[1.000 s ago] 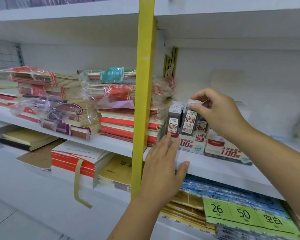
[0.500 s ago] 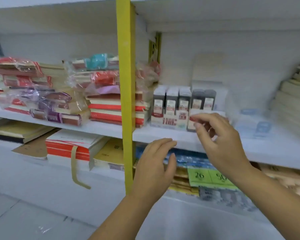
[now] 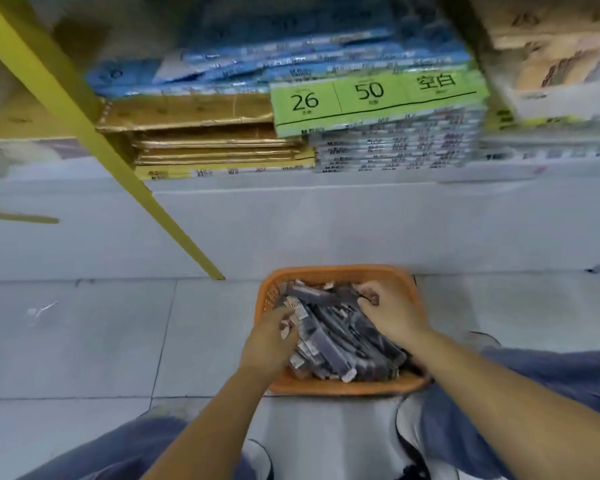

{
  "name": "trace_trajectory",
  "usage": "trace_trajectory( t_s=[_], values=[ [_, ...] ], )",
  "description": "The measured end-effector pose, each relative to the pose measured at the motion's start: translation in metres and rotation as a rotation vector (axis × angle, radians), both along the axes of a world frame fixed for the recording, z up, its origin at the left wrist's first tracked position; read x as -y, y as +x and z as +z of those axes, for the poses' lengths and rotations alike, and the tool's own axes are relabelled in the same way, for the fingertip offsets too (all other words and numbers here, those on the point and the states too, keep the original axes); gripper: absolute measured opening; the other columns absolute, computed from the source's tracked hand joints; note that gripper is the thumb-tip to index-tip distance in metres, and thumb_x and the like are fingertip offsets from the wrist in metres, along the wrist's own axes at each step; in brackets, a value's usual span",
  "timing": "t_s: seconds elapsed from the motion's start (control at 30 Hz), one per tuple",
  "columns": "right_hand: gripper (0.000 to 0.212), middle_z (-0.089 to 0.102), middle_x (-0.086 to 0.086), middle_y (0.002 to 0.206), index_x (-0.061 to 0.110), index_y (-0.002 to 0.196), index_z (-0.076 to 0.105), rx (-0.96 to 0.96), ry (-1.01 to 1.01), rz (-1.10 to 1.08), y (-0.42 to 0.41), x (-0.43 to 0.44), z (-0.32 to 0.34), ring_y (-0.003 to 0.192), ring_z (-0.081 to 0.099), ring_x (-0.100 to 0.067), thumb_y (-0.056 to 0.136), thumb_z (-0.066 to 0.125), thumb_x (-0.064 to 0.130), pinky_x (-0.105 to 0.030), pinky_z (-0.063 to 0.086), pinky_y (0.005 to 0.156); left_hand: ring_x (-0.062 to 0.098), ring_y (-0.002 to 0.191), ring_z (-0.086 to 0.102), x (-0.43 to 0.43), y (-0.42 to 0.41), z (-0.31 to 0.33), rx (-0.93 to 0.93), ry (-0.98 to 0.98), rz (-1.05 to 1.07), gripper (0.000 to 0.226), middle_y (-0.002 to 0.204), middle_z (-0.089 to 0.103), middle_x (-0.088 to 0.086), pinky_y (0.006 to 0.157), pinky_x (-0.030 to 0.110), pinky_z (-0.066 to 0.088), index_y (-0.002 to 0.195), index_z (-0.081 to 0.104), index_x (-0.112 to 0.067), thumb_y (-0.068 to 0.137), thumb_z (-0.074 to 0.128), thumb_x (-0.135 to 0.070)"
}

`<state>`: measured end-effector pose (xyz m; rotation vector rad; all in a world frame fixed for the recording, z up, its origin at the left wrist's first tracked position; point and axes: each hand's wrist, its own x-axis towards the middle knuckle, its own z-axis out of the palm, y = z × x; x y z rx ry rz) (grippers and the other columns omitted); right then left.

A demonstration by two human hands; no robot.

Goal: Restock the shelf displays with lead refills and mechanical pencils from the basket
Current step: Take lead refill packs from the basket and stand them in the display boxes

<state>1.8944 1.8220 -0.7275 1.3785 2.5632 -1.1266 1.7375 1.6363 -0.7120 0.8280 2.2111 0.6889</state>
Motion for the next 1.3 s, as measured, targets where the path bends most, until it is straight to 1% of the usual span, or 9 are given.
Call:
trace_trajectory(
  t_s=[0.17, 0.33, 0.63, 0.8, 0.97, 1.03, 1.1, 1.17, 1.3],
  values=[
    [0.053, 0.029, -0.008, 0.156, 0.029, 0.141, 0.043, 0.249, 0.002, 0.02, 0.016, 0.002, -0.058, 0.142, 0.025, -0.033, 0.092, 0.06, 0.041, -0.045, 0.03, 0.113, 0.014, 0.109, 0.061, -0.003, 0.006, -0.048, 0.098, -0.076, 0.055, 0.033, 0.13, 0.064, 0.002, 0.089, 0.021, 0.045, 0.129, 0.062, -0.016, 0.097, 0.062, -0.019],
    [0.071, 0.03, -0.003, 0.155, 0.025, 0.149, 0.031, 0.219, 0.078, -0.002, 0.022, -0.011, -0.078, 0.14, 0.024, -0.03, 0.089, 0.061, 0.048, -0.043, 0.024, 0.115, 0.02, 0.123, 0.055, -0.013, 0.003, -0.07, 0.01, -0.113, 0.061, 0.042, 0.136, 0.06, 0.002, 0.101, 0.03, 0.043, 0.135, 0.058, -0.019, 0.094, 0.065, -0.027],
    [0.067, 0.041, -0.006, 0.142, 0.025, 0.14, 0.041, 0.323, 0.096, 0.068, -0.014, -0.032, -0.09, 0.13, 0.035, -0.033, 0.082, 0.063, 0.051, -0.045, 0.034, 0.107, 0.018, 0.141, 0.035, -0.051, -0.014, -0.08, -0.127, -0.059, 0.099, 0.054, 0.151, 0.043, -0.001, 0.119, 0.037, 0.028, 0.144, 0.048, -0.023, 0.094, 0.066, -0.031],
    [0.059, 0.046, -0.01, 0.136, 0.027, 0.137, 0.046, 0.33, 0.036, 0.143, -0.01, -0.033, -0.092, 0.124, 0.041, -0.033, 0.086, 0.059, 0.053, -0.041, 0.038, 0.1, 0.022, 0.14, 0.031, -0.068, -0.021, -0.088, -0.069, -0.069, 0.042, 0.057, 0.149, 0.035, 0.002, 0.118, 0.037, 0.025, 0.147, 0.044, -0.032, 0.095, 0.066, -0.026],
    [0.071, 0.046, -0.006, 0.142, 0.025, 0.142, 0.04, 0.25, -0.02, 0.147, -0.009, -0.028, -0.085, 0.127, 0.045, -0.028, 0.082, 0.069, 0.047, -0.043, 0.042, 0.102, 0.026, 0.133, 0.033, -0.074, -0.025, -0.093, -0.123, -0.145, -0.026, 0.058, 0.141, 0.033, 0.005, 0.114, 0.041, 0.032, 0.144, 0.047, -0.038, 0.093, 0.069, -0.021],
    [0.059, 0.052, -0.004, 0.135, 0.025, 0.135, 0.049, 0.198, -0.004, 0.105, -0.01, -0.028, -0.081, 0.117, 0.052, -0.024, 0.081, 0.07, 0.038, -0.04, 0.047, 0.095, 0.026, 0.126, 0.036, -0.074, -0.027, -0.092, -0.216, -0.14, -0.067, 0.051, 0.134, 0.037, 0.005, 0.111, 0.04, 0.034, 0.138, 0.056, -0.036, 0.091, 0.071, -0.023],
    [0.043, 0.06, -0.003, 0.121, 0.023, 0.126, 0.056, 0.139, 0.006, 0.074, -0.012, -0.028, -0.078, 0.097, 0.058, -0.018, 0.085, 0.065, 0.032, -0.033, 0.05, 0.076, 0.023, 0.117, 0.037, -0.073, -0.028, -0.091, -0.312, -0.121, -0.132, 0.04, 0.125, 0.04, 0.002, 0.108, 0.039, 0.037, 0.129, 0.065, -0.036, 0.09, 0.071, -0.028],
    [0.028, 0.063, -0.002, 0.108, 0.023, 0.117, 0.06, 0.106, 0.0, 0.081, -0.013, -0.03, -0.075, 0.08, 0.054, -0.014, 0.089, 0.06, 0.027, -0.027, 0.042, 0.06, 0.022, 0.111, 0.036, -0.071, -0.029, -0.091, -0.368, -0.116, -0.189, 0.034, 0.118, 0.041, 0.0, 0.104, 0.038, 0.039, 0.124, 0.068, -0.036, 0.089, 0.071, -0.031],
    [0.029, 0.056, -0.004, 0.113, 0.018, 0.119, 0.062, 0.09, -0.036, 0.102, -0.006, -0.03, -0.075, 0.102, 0.053, -0.021, 0.091, 0.063, 0.024, -0.033, 0.046, 0.082, 0.024, 0.11, 0.037, -0.071, -0.03, -0.093, -0.431, -0.133, -0.245, 0.033, 0.118, 0.043, 0.001, 0.1, 0.038, 0.038, 0.119, 0.069, -0.033, 0.087, 0.073, -0.034]
  ],
)
